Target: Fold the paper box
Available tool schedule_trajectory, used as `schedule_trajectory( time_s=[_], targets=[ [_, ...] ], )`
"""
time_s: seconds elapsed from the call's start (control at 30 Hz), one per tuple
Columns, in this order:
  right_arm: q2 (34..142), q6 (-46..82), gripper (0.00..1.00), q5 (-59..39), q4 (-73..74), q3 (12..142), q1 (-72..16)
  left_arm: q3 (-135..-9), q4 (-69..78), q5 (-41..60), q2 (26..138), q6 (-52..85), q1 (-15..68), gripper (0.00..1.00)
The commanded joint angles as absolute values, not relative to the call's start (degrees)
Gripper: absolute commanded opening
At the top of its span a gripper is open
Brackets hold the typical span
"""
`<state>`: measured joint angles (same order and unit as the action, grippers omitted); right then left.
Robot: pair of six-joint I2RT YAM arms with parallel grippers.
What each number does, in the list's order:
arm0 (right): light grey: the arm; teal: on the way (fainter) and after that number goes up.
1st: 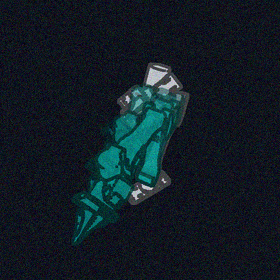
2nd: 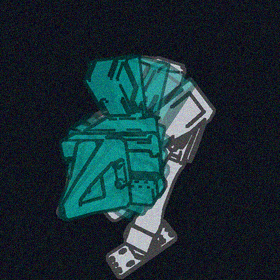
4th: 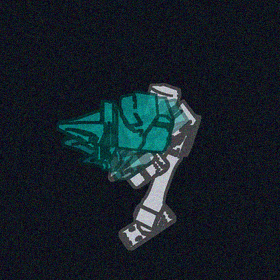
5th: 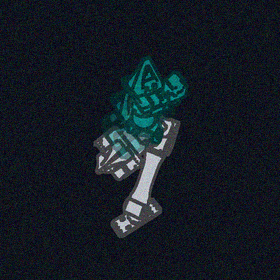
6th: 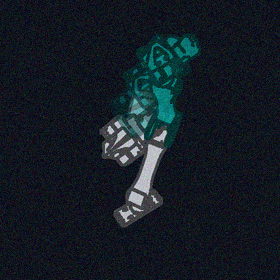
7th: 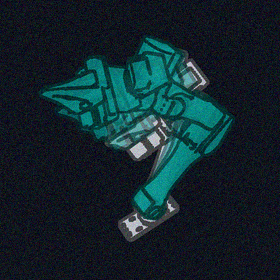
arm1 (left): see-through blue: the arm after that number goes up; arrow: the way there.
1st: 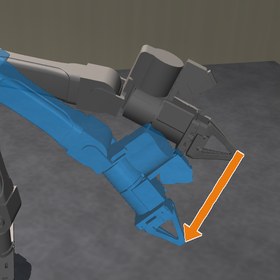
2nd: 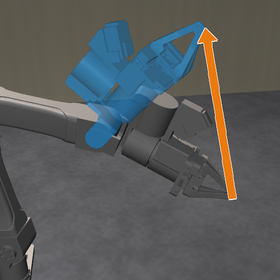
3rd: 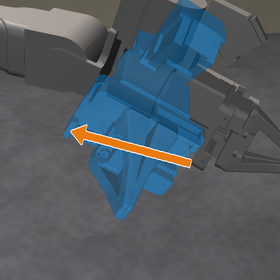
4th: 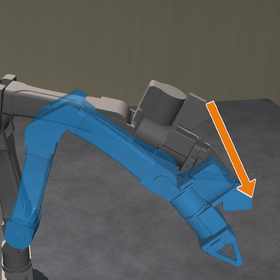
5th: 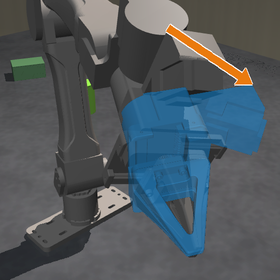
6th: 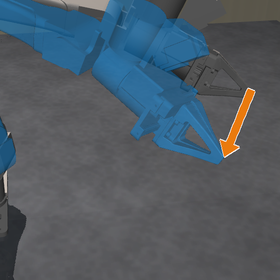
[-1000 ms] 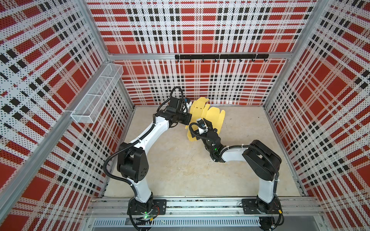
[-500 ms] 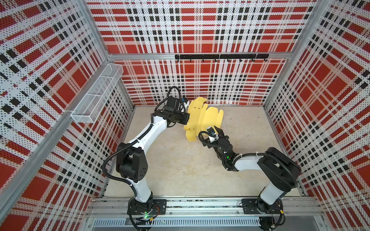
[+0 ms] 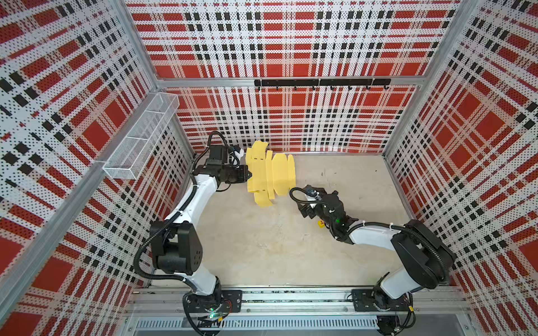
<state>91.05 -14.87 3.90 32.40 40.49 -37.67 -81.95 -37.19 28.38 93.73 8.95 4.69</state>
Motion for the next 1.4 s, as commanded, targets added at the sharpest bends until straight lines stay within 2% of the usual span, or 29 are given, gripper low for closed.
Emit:
schedule_trajectory(
  time_s=[0.0, 0.17, 0.4, 0.8, 1.2, 1.37],
  targets=[
    [93.43, -15.99, 0.90, -4.49, 30.03, 44.53, -37.88, -81.07, -40.70, 30.46, 95.30, 8.58, 3.52, 0.00],
    [97.51, -17.17, 0.89, -7.22, 29.82, 48.14, -38.05, -78.57, -38.94, 32.33, 98.19, 7.79, 2.21, 0.00],
    [102.35, -21.88, 0.89, -10.36, 23.57, 52.97, -39.99, -81.50, -41.32, 35.53, 104.15, 4.57, 1.31, 0.00],
    [107.55, -27.48, 0.90, -9.01, 19.07, 55.29, -43.37, -85.76, -45.50, 41.40, 108.96, 0.69, 0.50, 0.00],
    [111.15, -33.53, 0.91, 3.27, 22.82, 54.84, -46.55, -88.07, -47.29, 43.16, 111.01, -0.25, 0.01, 0.00],
    [111.70, -35.69, 0.91, 4.35, 22.80, 54.90, -47.10, -87.98, -47.31, 45.44, 110.92, -0.07, -0.08, 0.00]
  ],
)
